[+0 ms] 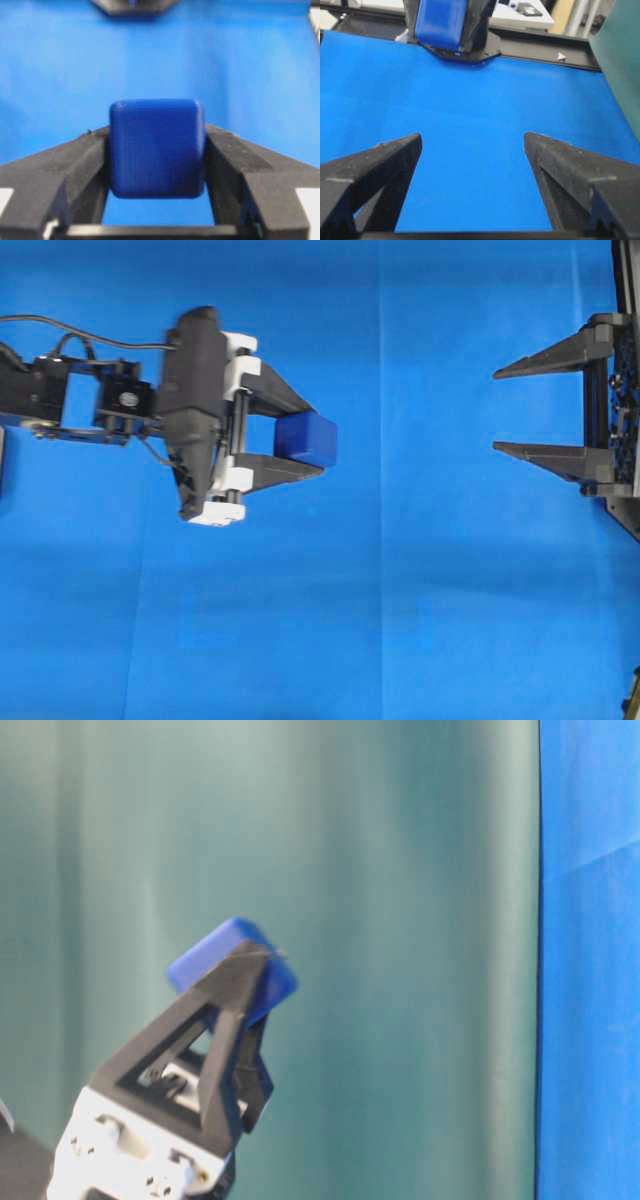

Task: Handover the blue block to the right arm after grasping it with the left arm, then place it in the designated position.
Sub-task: 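Lift the blue cube with the left gripper and raise it up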

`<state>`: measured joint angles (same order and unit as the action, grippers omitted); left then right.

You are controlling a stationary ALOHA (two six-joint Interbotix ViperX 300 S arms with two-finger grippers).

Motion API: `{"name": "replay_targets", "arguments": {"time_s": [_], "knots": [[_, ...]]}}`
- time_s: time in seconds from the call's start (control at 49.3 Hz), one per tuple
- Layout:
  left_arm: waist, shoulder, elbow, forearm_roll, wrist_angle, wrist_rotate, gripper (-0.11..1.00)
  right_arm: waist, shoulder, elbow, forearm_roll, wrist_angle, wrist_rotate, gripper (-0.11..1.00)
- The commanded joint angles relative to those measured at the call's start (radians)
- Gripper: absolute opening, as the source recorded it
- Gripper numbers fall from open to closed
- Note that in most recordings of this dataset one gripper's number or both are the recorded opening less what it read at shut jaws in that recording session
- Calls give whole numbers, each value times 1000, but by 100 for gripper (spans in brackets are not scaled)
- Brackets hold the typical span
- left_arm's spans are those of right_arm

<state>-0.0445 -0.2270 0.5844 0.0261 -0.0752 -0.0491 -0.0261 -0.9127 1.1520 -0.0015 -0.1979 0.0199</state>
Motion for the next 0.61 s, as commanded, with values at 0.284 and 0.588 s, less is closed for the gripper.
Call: {"name": "replay_targets", "arguments": {"time_s": [0.284,0.588], "knots": [[2,-40,75,-2,-206,11,46,-2,5,-31,-2,-9,0,95],[2,-40,75,-3,-207,11,46,-2,6,-31,-41,-5,-31,95]]}}
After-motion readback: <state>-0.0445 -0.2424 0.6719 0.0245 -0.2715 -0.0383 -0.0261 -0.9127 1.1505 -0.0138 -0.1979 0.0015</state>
